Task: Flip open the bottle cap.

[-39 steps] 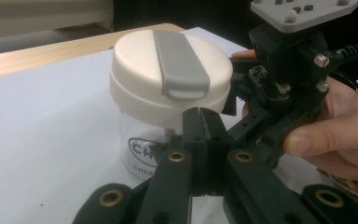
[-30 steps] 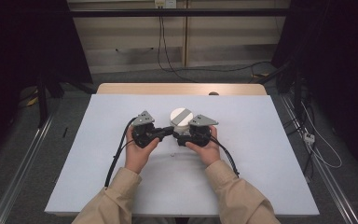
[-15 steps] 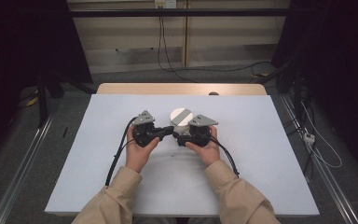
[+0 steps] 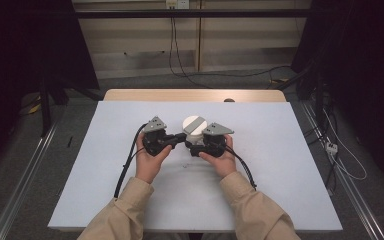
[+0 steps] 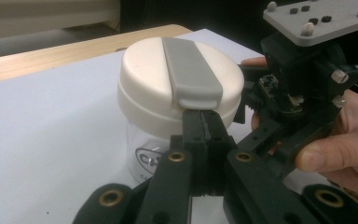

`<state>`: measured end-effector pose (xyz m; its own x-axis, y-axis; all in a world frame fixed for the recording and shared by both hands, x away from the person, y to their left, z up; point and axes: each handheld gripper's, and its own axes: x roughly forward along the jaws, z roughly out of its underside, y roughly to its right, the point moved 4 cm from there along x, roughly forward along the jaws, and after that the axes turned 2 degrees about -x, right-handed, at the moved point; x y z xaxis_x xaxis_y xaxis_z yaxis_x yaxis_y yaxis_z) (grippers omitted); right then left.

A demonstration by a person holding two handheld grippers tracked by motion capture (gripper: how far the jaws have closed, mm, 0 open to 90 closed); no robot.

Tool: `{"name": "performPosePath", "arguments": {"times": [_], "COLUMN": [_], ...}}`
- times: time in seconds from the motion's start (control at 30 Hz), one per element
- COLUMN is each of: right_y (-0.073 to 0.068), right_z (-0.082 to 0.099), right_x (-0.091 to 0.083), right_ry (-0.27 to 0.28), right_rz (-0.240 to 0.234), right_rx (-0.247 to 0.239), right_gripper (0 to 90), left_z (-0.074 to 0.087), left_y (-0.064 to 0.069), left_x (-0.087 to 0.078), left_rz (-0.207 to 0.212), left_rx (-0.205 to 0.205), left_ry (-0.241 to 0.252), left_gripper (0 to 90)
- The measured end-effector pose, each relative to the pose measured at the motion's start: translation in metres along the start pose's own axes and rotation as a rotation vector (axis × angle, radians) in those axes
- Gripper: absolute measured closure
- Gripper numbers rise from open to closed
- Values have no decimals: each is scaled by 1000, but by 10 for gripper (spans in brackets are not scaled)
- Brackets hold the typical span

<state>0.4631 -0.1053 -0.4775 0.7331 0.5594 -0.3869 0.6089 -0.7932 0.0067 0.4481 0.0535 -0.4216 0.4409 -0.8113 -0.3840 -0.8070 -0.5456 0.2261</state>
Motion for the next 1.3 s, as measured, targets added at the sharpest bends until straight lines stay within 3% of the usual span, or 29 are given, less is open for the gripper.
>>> {"name": "performPosePath", "arguments": {"times": [0.63, 1.3], "right_y": [0, 0], "right_z": [0, 0], "right_x": [0, 0], "right_ry": [-1, -2], "right_rz": [2, 1], "right_rx": [0, 0], "right_gripper": [191, 191], "left_z": [-29, -38], "left_y": [5, 4], "left_x": [-3, 2], "left_rz": [-10, -21], "left_rx": [37, 30], "left_ry": [22, 18], "left_gripper": [900, 900]}}
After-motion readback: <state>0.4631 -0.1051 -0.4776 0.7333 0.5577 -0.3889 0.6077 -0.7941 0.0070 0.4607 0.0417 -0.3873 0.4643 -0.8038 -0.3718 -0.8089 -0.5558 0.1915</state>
